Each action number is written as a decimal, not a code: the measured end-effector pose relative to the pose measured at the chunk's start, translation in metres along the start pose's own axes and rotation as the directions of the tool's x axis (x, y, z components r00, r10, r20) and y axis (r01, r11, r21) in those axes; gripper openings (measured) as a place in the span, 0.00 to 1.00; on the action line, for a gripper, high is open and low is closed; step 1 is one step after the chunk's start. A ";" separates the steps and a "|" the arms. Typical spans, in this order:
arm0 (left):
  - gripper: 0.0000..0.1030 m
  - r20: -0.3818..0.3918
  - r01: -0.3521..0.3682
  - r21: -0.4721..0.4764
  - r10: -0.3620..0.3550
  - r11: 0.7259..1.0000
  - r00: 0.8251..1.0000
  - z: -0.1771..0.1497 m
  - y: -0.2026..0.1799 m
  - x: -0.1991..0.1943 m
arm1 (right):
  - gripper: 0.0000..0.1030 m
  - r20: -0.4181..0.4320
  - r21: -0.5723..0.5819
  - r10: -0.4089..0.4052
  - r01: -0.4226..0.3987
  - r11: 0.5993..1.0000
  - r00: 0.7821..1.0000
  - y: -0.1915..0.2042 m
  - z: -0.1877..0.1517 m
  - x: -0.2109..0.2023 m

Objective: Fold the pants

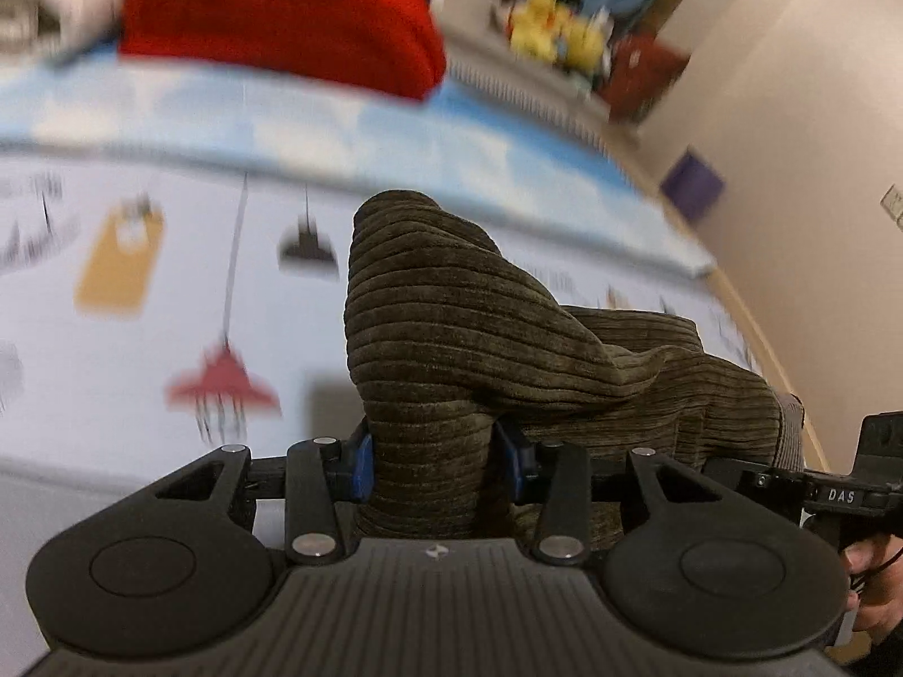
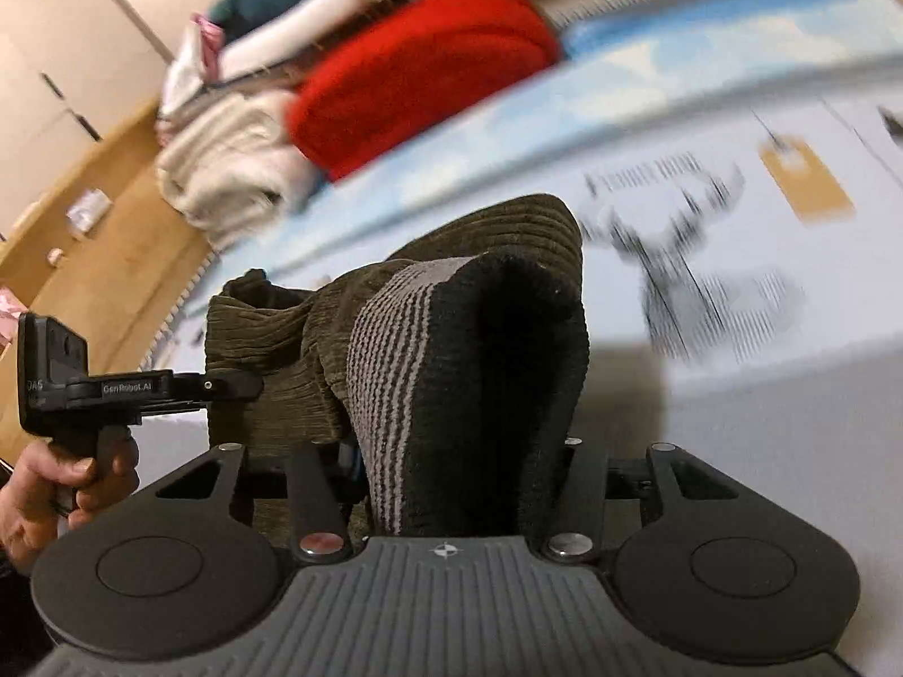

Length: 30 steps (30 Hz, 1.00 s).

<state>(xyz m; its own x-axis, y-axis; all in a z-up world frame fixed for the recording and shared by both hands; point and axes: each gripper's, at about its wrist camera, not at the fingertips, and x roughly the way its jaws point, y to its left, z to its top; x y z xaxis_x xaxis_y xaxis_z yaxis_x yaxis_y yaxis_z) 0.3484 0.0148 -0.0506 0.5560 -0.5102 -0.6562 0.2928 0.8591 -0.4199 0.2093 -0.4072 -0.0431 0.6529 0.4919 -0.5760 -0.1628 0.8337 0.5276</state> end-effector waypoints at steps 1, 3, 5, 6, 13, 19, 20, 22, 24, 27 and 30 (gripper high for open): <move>0.45 0.037 -0.007 0.007 0.007 1.000 0.999 0.006 0.000 -0.002 | 0.49 0.023 -0.012 0.004 -0.003 1.000 1.000 0.004 0.012 0.006; 0.52 0.096 -0.043 0.026 0.040 0.999 0.995 0.015 0.000 0.000 | 0.53 0.063 -0.034 -0.013 0.015 0.999 0.998 0.010 0.028 0.018; 0.56 0.164 -0.182 0.000 0.179 0.983 0.970 0.023 0.004 0.000 | 0.68 0.096 -0.031 -0.093 0.097 0.995 0.991 0.010 0.043 0.038; 0.56 0.188 -0.254 -0.035 0.256 0.966 0.948 0.026 0.010 -0.002 | 0.76 0.107 -0.039 -0.174 0.179 0.983 0.979 0.010 0.046 0.047; 0.54 0.019 -0.084 0.044 0.083 0.996 0.996 0.014 0.003 0.010 | 0.76 0.155 0.113 -0.358 0.343 0.932 0.921 -0.011 0.055 0.052; 0.83 -0.333 -0.135 0.015 0.133 0.991 0.934 -0.032 0.016 0.062 | 0.86 -0.076 0.148 -0.295 0.304 0.941 0.952 -0.032 0.036 0.075; 0.82 -0.346 -0.115 -0.053 0.090 0.992 0.934 -0.033 0.022 0.064 | 0.86 -0.143 0.165 -0.287 0.309 0.937 0.947 -0.038 0.029 0.086; 0.70 -0.367 -0.064 -0.187 -0.009 0.980 0.930 -0.037 0.034 0.070 | 0.92 -0.213 0.200 -0.256 0.299 0.933 0.943 -0.049 0.016 0.100; 0.61 -0.356 -0.049 -0.218 -0.033 0.975 0.934 -0.039 0.036 0.071 | 0.90 -0.204 0.259 -0.227 0.277 0.925 0.952 -0.055 0.011 0.101; 0.51 -0.287 -0.053 -0.135 0.012 0.989 0.958 -0.025 0.030 0.062 | 0.72 -0.187 0.280 -0.208 0.255 0.926 0.960 -0.050 0.011 0.100; 0.51 -0.202 -0.123 -0.092 0.103 0.988 0.974 -0.016 0.023 0.041 | 0.59 -0.177 0.350 -0.127 0.183 0.918 0.976 -0.045 0.012 0.096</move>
<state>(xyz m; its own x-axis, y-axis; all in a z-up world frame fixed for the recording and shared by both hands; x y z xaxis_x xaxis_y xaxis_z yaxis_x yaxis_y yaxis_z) 0.3654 0.0131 -0.0977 0.4142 -0.4171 -0.8090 0.1488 0.9079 -0.3919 0.2883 -0.4004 -0.1144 0.5266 0.4188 -0.7398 0.2294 0.7680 0.5980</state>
